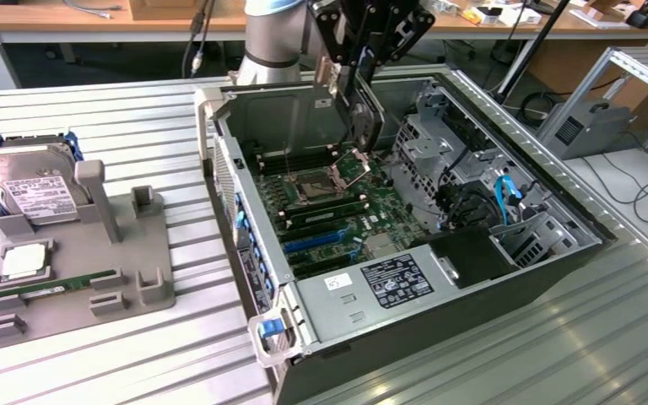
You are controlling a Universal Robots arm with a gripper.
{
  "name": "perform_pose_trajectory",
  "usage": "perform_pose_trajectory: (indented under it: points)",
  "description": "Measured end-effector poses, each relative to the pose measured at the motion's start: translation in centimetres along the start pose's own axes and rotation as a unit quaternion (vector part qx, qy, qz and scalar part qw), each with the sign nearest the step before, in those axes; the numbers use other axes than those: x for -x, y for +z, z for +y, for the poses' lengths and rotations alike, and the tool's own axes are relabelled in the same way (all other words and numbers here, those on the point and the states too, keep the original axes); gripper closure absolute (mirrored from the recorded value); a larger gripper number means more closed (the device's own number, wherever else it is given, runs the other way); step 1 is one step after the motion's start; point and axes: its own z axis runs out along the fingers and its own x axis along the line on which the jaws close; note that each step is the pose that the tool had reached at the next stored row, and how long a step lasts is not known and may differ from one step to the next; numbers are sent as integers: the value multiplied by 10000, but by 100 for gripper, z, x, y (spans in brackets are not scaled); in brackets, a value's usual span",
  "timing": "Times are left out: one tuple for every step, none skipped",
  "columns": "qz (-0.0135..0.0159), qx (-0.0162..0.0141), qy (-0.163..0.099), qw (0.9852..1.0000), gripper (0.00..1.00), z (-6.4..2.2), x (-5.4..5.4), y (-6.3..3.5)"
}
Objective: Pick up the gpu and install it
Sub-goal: 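Pick up the gpu and move the gpu toward the slot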
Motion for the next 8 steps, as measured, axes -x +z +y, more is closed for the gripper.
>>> perform_pose_trajectory:
  points:
    - [0, 0, 0, 10000, 73, -1, 6, 6]
    - [0, 0, 0, 10000, 73, -1, 16, 14]
    - [0, 0, 0, 10000, 73, -2, 25, 21]
    - [0, 0, 0, 10000, 73, -3, 39, 33]
    - [0, 0, 0, 10000, 73, -4, 47, 39]
    - [0, 0, 0, 10000, 73, -5, 54, 45]
    - [0, 0, 0, 10000, 73, -6, 62, 52]
    - [0, 0, 0, 10000, 73, -8, 73, 62]
